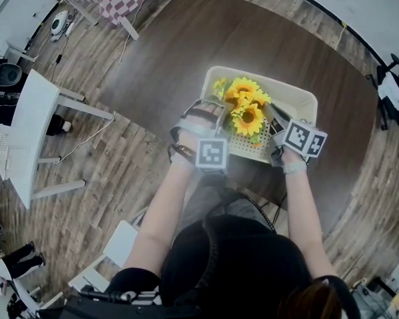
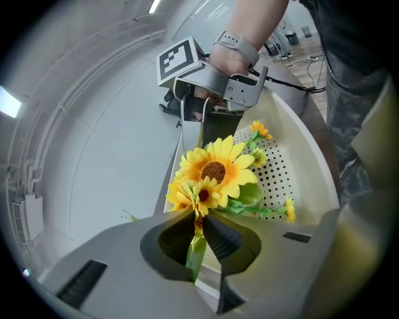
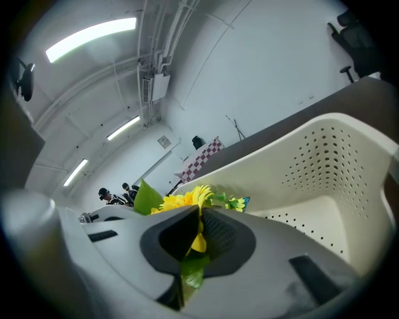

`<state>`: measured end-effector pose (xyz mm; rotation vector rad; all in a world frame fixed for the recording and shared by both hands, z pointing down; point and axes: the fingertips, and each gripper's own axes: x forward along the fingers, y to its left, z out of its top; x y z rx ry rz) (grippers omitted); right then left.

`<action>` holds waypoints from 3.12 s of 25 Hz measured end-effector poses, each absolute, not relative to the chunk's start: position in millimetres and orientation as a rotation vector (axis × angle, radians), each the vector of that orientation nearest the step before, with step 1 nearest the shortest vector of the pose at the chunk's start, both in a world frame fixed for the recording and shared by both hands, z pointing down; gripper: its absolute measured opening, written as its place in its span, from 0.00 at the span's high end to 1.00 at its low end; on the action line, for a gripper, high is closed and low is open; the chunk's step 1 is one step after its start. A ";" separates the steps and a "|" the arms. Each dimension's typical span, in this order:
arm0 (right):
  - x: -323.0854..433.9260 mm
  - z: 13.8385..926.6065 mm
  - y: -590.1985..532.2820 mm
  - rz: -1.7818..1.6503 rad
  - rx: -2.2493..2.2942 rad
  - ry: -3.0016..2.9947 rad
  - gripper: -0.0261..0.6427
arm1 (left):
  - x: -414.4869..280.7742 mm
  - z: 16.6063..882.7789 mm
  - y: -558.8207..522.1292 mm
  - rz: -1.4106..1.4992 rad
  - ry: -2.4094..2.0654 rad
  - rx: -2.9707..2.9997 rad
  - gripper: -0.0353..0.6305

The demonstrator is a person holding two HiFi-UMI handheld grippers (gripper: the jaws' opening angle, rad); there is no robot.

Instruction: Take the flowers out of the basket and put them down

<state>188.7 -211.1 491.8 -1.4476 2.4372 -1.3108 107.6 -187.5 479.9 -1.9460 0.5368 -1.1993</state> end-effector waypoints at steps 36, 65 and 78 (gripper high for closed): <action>165.8 410.7 -195.6 -1.075 -1.299 2.515 0.95 | 86.2 412.8 -168.7 -1.189 0.741 -1.805 0.88; 107.2 346.8 -223.9 -0.931 -1.217 2.545 0.95 | 28.6 354.7 -185.3 -1.137 0.854 -1.730 0.89; 66.4 328.3 -239.2 -0.919 -1.137 2.514 0.95 | -9.5 329.4 -202.8 -1.122 0.903 -1.694 0.89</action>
